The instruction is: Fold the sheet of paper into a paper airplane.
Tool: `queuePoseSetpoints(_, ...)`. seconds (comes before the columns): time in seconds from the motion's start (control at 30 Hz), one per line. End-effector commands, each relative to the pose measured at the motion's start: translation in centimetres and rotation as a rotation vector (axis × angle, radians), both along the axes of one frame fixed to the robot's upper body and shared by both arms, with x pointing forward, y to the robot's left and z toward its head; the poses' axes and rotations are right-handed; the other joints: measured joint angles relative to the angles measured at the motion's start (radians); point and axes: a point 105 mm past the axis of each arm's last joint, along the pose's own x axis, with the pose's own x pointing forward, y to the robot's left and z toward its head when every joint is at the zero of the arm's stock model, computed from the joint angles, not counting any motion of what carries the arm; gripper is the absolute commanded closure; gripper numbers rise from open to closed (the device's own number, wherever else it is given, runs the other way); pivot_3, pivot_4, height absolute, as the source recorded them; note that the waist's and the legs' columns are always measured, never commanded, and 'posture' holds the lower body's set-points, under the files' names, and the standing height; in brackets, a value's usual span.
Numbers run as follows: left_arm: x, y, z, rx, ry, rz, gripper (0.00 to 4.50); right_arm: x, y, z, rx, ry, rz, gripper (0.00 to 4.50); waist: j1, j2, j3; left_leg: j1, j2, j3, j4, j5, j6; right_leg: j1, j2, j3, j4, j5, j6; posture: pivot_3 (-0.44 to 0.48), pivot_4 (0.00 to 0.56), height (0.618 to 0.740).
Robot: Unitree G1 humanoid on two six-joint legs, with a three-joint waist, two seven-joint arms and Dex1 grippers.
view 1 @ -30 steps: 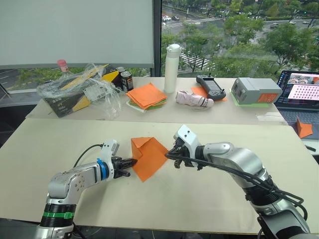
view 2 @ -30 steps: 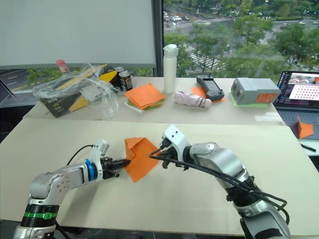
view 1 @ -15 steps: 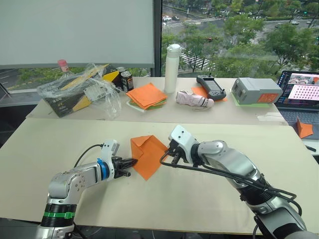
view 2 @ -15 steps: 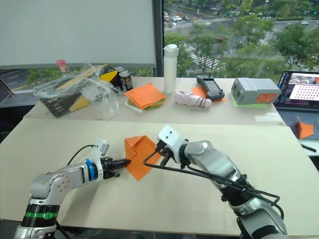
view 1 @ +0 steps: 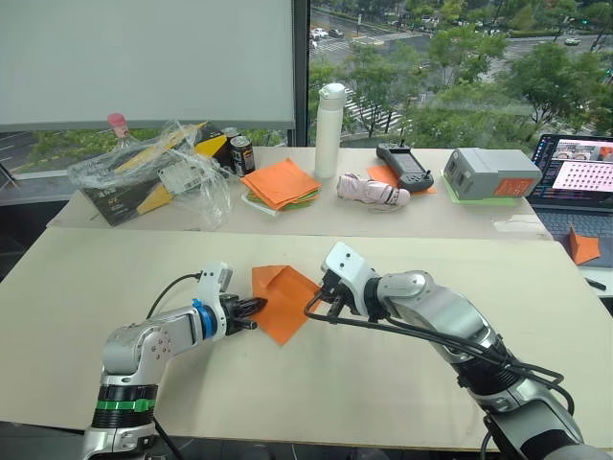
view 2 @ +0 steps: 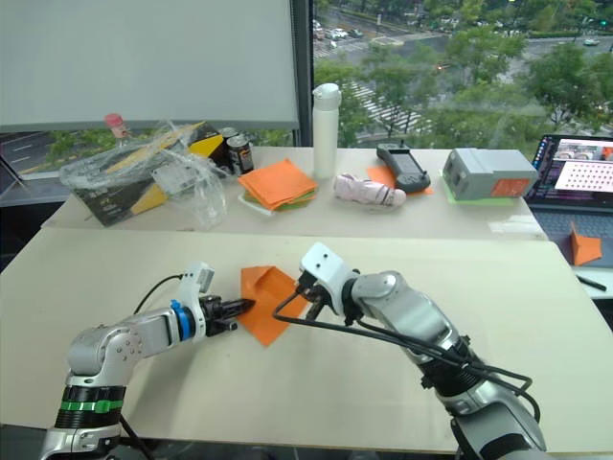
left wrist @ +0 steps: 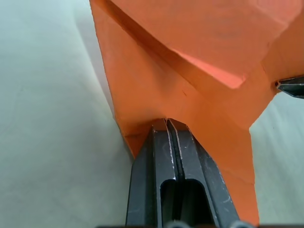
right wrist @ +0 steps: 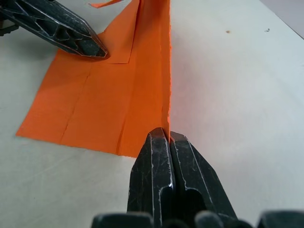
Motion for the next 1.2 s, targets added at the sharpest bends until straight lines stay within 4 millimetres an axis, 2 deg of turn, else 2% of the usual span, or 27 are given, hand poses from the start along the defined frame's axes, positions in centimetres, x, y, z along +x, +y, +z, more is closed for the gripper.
queuePoseSetpoints(0.03,0.3,0.5,-1.0,0.035,0.027,0.04,4.5,-0.1,0.2,1.2,0.021,-0.034,0.008,4.47,0.0,0.0,0.0,0.0,0.0,0.0,0.0,0.0,0.0,0.0,0.0,0.0,0.0,0.0,0.0,0.0,0.15,0.74)
queuePoseSetpoints(0.27,0.6,0.9,-1.9,0.051,0.045,0.073,4.5,-0.1,0.5,1.9,0.034,-0.072,0.013,4.47,0.0,0.0,0.0,0.0,0.0,0.0,0.0,0.0,0.0,0.0,0.0,0.0,0.001,0.0,0.0,0.0,0.15,0.74)
queuePoseSetpoints(0.73,1.6,1.0,-2.0,0.052,0.037,0.121,4.5,-0.1,0.6,2.2,0.041,-0.087,0.012,4.47,0.002,0.0,0.0,0.001,0.0,0.0,0.001,0.0,0.0,0.0,0.0,0.0,0.001,0.0,0.0,0.0,0.15,0.74)
queuePoseSetpoints(0.97,1.1,1.1,-3.1,0.07,0.074,0.12,4.5,0.3,0.6,2.9,-0.037,-0.228,0.043,4.47,0.002,0.0,0.0,0.0,0.0,0.0,0.001,0.0,0.0,0.0,0.0,0.0,0.001,0.0,0.0,0.0,0.15,0.74)
queuePoseSetpoints(1.2,0.9,1.3,-3.3,0.072,0.08,0.12,4.5,0.0,1.1,3.9,-0.089,-0.395,0.12,4.47,0.002,0.0,0.0,0.0,-0.001,0.0,0.001,0.0,0.0,0.0,0.0,0.0,0.001,0.0,0.0,0.0,0.15,0.74)
